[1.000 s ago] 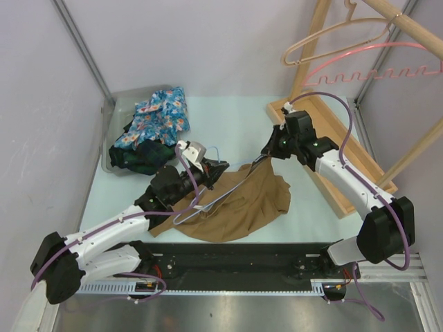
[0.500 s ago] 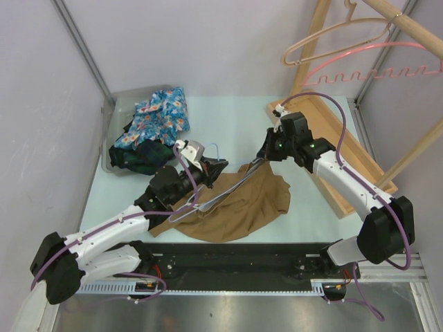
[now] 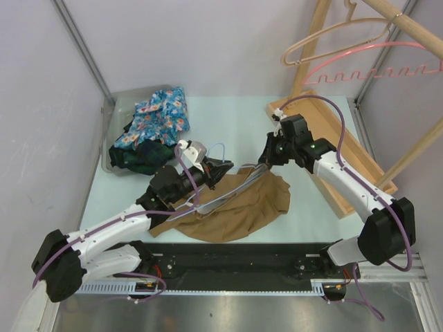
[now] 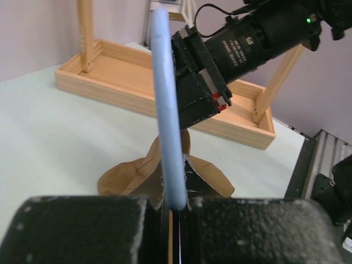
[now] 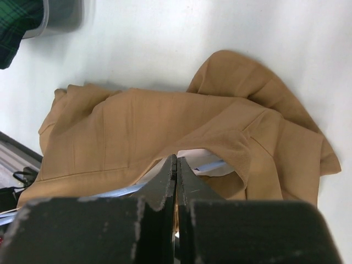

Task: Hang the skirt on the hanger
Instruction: Place skirt on hanger

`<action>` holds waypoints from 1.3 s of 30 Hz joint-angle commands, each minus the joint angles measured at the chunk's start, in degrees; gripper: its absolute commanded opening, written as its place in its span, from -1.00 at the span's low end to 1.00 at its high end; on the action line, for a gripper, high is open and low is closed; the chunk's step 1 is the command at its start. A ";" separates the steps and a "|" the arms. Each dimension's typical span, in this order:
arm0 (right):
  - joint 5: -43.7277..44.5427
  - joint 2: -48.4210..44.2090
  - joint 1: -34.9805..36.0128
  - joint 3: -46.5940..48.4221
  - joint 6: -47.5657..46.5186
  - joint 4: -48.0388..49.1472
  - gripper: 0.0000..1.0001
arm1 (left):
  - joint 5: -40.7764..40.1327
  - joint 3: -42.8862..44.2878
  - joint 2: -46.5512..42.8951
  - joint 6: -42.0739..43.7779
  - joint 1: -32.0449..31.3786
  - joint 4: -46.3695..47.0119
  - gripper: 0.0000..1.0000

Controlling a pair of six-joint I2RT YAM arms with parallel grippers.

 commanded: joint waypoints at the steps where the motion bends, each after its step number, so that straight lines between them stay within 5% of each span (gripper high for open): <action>1: -7.41 -2.44 0.14 2.60 2.07 0.86 -1.00 | 6.63 0.60 -1.06 -2.87 -0.64 4.64 -1.00; 12: -10.31 -2.26 -1.97 2.60 1.98 -0.37 -1.00 | 12.25 0.34 -1.68 -3.14 -0.64 2.79 -1.00; 25: -20.33 -3.93 -1.71 2.24 1.55 0.33 -1.00 | -0.83 -1.15 5.87 -4.28 -0.64 10.26 -1.00; 39: -19.54 -6.30 -2.94 1.98 3.66 1.21 -1.00 | -1.98 0.69 13.00 -2.35 -2.23 10.17 -1.00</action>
